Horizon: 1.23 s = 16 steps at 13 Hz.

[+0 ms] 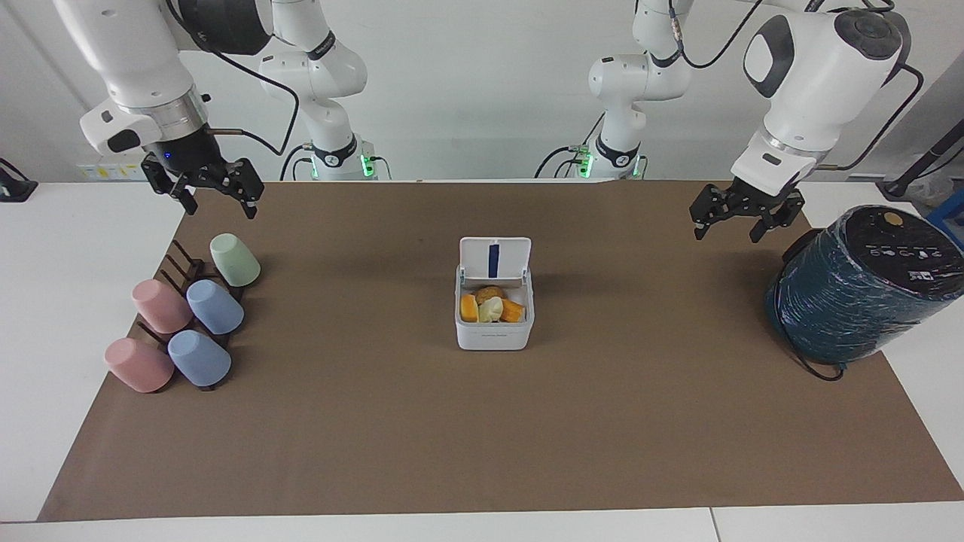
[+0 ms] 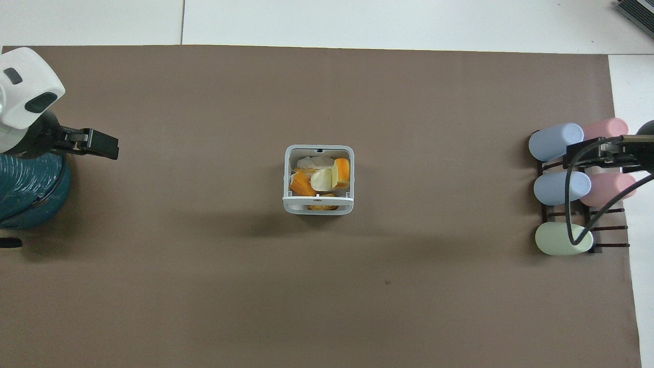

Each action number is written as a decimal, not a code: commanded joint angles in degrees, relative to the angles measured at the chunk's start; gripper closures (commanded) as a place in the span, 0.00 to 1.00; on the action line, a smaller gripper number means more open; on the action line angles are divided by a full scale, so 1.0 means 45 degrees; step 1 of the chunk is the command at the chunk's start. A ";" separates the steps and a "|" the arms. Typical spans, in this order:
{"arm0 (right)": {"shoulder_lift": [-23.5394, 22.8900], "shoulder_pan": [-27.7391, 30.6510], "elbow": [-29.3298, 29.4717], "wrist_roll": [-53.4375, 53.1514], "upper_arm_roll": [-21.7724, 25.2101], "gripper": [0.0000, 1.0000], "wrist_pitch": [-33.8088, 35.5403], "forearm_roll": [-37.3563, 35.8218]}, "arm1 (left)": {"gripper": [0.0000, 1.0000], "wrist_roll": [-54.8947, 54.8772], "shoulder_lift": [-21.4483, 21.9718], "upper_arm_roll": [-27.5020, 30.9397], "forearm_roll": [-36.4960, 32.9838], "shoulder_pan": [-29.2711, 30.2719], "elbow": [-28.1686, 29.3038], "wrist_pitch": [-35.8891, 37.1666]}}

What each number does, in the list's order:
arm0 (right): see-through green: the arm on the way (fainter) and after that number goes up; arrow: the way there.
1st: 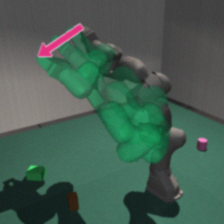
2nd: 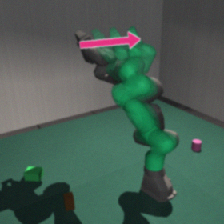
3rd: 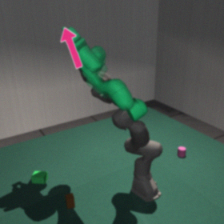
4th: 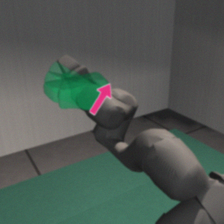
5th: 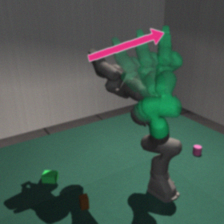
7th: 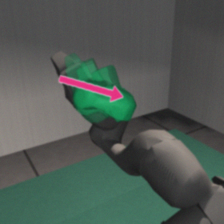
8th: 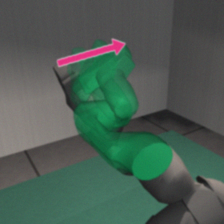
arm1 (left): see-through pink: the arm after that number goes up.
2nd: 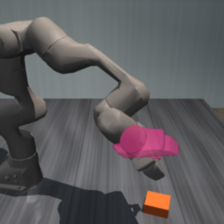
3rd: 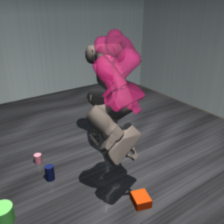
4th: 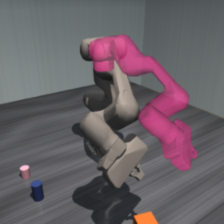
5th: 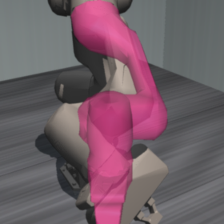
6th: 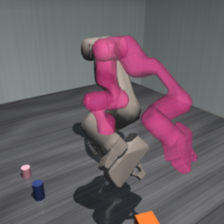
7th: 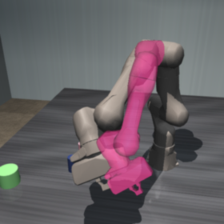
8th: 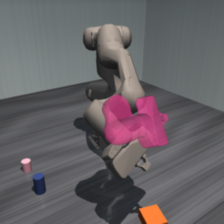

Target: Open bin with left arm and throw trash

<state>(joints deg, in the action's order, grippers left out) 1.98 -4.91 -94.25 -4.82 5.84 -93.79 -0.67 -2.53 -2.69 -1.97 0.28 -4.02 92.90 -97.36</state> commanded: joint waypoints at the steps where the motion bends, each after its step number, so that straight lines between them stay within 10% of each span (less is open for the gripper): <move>1: 0.0322 -0.0100 -0.0130 0.0074 0.0148 0.00 0.0897 0.0597 | 0.00 -0.0180 0.0402 -0.0031 -0.0199 0.0072 0.0449 -0.0181; 16: 0.0479 -0.0100 -0.0168 0.0055 -0.0008 0.00 0.1311 0.0148 | 0.00 0.0425 0.0402 0.0008 -0.0179 0.0092 0.0449 -0.0123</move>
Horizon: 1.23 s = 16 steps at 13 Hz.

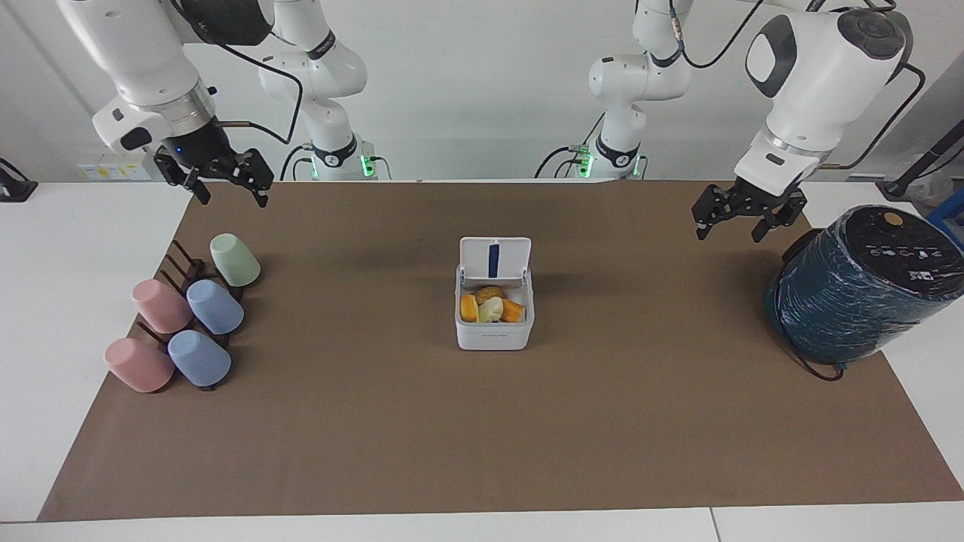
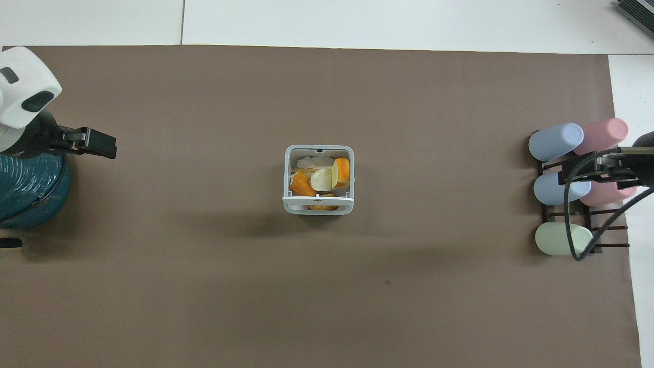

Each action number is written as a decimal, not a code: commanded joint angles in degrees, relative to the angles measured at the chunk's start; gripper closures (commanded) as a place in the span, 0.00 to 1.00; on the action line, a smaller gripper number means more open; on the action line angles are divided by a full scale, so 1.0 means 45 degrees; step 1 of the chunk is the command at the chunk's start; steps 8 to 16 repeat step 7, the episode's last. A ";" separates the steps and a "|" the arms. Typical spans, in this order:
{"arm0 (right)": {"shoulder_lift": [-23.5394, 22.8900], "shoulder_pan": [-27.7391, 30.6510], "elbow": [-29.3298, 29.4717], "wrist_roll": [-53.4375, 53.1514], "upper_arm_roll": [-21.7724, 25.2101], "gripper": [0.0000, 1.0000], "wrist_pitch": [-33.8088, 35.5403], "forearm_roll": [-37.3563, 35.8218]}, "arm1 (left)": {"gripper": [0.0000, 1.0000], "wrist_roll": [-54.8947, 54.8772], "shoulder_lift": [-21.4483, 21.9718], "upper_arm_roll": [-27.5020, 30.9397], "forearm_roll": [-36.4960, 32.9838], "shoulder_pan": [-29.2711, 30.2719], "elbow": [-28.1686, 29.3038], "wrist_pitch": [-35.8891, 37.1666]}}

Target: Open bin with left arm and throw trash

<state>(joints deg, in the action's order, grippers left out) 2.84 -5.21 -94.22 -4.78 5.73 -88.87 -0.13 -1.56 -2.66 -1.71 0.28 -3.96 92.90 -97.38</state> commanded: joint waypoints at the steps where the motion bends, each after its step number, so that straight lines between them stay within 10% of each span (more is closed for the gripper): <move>1: 0.0286 -0.0033 -0.0175 0.0046 0.0015 0.00 0.0198 0.0030 | 0.00 0.0171 0.0396 -0.0068 -0.0179 0.0002 0.0391 -0.0156; 16: 0.0286 -0.0053 -0.0175 0.0026 0.0015 0.00 0.0100 0.0030 | 0.00 0.0073 0.0474 -0.0069 -0.0179 -0.0037 0.0468 -0.0117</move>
